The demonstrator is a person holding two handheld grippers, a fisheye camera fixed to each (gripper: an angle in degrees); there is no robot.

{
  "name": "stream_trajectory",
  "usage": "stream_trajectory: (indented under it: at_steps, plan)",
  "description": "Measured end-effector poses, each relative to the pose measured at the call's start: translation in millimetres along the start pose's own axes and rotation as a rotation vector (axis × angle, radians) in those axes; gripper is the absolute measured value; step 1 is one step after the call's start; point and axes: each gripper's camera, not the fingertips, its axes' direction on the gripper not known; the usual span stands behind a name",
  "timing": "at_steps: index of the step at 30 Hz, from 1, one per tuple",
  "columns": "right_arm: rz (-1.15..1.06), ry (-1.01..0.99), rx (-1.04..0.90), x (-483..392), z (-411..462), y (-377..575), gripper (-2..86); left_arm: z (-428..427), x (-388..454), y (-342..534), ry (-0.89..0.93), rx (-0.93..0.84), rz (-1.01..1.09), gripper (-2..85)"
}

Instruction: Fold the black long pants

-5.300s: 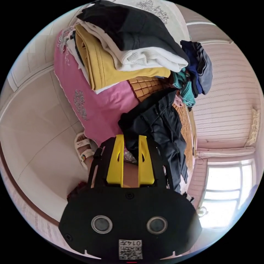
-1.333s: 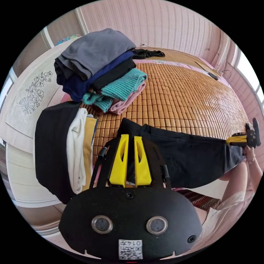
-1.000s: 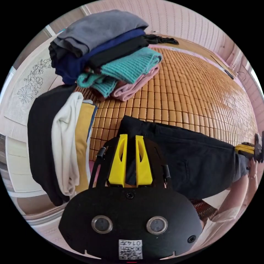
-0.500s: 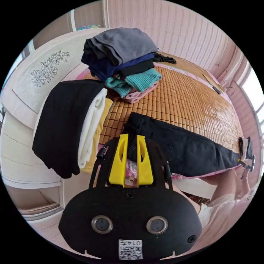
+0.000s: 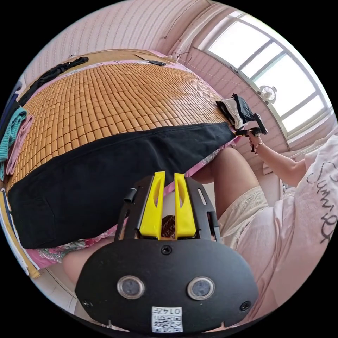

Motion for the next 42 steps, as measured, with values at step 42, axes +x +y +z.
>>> stream_trajectory:
  at_steps: [42]
  plan:
    - [-1.394, 0.204, -0.211, -515, -39, 81, -0.6, 247, 94, 29, -0.395, -0.124, 0.23, -1.0]
